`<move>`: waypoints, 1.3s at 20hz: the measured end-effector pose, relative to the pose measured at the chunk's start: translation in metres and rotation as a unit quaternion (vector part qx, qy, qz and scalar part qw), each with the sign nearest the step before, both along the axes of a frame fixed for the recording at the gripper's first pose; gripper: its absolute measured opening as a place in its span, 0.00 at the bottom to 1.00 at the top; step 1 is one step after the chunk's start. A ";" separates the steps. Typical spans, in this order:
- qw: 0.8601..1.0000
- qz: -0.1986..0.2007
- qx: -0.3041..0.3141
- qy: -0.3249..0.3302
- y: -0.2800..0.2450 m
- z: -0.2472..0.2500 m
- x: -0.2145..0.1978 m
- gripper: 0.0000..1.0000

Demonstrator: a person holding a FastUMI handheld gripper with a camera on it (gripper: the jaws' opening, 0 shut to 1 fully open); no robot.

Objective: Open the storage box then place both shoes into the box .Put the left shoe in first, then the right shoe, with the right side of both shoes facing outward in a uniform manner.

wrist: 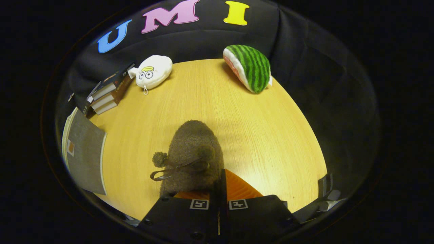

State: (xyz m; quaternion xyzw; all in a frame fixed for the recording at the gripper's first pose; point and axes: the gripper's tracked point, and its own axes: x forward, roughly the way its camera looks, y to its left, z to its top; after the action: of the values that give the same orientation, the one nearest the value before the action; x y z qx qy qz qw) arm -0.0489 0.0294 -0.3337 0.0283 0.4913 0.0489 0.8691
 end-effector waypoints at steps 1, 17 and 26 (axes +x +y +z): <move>1.000 -0.001 0.007 -0.008 0.007 0.018 0.001 0.07; 0.987 0.069 0.147 0.014 0.274 0.186 -0.029 0.07; 0.989 0.102 0.099 0.040 0.360 0.141 -0.047 0.09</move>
State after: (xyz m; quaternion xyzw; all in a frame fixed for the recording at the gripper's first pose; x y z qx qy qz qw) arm -0.0960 0.3897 -0.1932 0.0664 0.5191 0.1843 0.8319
